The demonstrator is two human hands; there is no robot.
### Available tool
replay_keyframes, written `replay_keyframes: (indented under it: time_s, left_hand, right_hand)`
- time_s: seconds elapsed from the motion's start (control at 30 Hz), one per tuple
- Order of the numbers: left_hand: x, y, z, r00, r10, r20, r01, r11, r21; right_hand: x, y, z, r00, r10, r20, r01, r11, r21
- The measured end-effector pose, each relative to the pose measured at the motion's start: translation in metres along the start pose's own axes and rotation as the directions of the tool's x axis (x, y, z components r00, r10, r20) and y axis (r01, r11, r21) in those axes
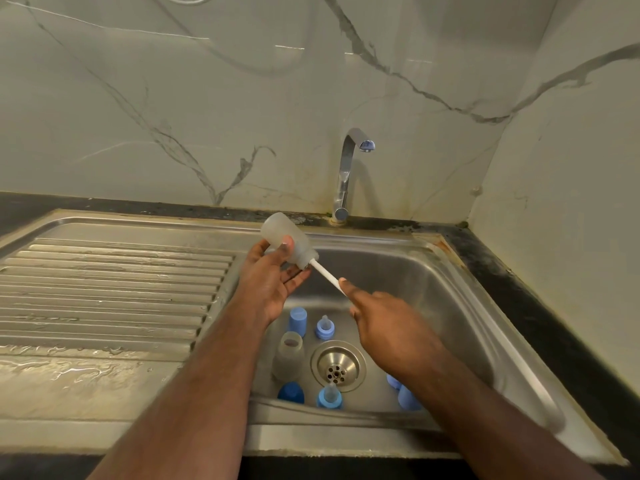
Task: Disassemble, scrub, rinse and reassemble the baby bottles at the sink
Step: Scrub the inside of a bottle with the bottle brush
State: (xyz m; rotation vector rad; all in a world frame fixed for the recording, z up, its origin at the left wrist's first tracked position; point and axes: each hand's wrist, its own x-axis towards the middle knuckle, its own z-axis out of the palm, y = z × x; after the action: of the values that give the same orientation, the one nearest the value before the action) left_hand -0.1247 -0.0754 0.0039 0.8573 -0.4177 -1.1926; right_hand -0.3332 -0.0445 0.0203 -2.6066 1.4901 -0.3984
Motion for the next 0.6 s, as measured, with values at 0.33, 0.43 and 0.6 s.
replay_keyframes:
  time_s: [0.33, 0.43, 0.6]
  left_hand:
    - [0.005, 0.0, -0.001, 0.994, 0.074, -0.08, -0.077, 0.996, -0.038]
    - [0.007, 0.003, -0.005, 0.99, 0.082, -0.119, -0.089, 0.995, -0.056]
    - [0.009, 0.006, -0.009, 0.987, 0.055, -0.153, -0.072, 0.992, -0.108]
  right_hand:
    - [-0.007, 0.013, -0.014, 0.959, 0.101, 0.265, -0.266, 0.641, 0.72]
    - [-0.009, 0.017, -0.017, 0.954, 0.099, 0.282, -0.279, 0.639, 0.717]
    - [-0.009, 0.029, -0.029, 0.968, 0.14, 0.209, -0.248, 0.659, 0.71]
